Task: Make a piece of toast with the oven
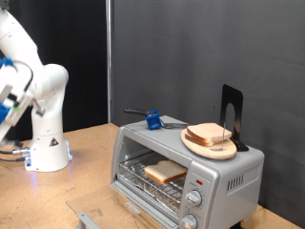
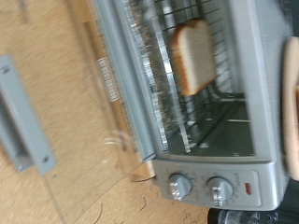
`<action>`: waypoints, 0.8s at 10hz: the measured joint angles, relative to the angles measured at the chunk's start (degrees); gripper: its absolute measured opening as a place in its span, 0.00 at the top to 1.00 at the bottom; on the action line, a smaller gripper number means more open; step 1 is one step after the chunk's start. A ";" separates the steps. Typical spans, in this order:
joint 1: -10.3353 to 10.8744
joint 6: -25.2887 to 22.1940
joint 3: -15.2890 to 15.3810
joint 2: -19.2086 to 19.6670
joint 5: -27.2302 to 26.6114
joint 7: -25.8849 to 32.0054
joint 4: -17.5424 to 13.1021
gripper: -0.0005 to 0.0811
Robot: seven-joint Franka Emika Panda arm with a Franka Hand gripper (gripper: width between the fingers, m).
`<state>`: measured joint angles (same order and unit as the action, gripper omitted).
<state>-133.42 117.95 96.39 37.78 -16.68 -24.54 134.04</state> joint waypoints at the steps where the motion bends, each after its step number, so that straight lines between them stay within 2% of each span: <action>1: 3.44 0.19 -4.17 0.22 0.46 3.31 -0.81 0.00; 3: 10.21 0.04 -11.19 3.11 0.49 6.23 -3.01 0.00; 4: 9.93 0.05 -10.89 3.08 0.49 6.23 -2.92 0.00; 5: 9.81 -3.54 -11.03 3.07 0.70 6.23 -3.39 0.00; 6: 9.83 -6.57 -11.76 3.27 0.45 6.37 -4.15 0.00; 8: 10.76 -7.94 -14.61 5.42 0.04 8.54 -5.30 0.00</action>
<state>-122.66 110.01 81.79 43.20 -16.64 -16.00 128.74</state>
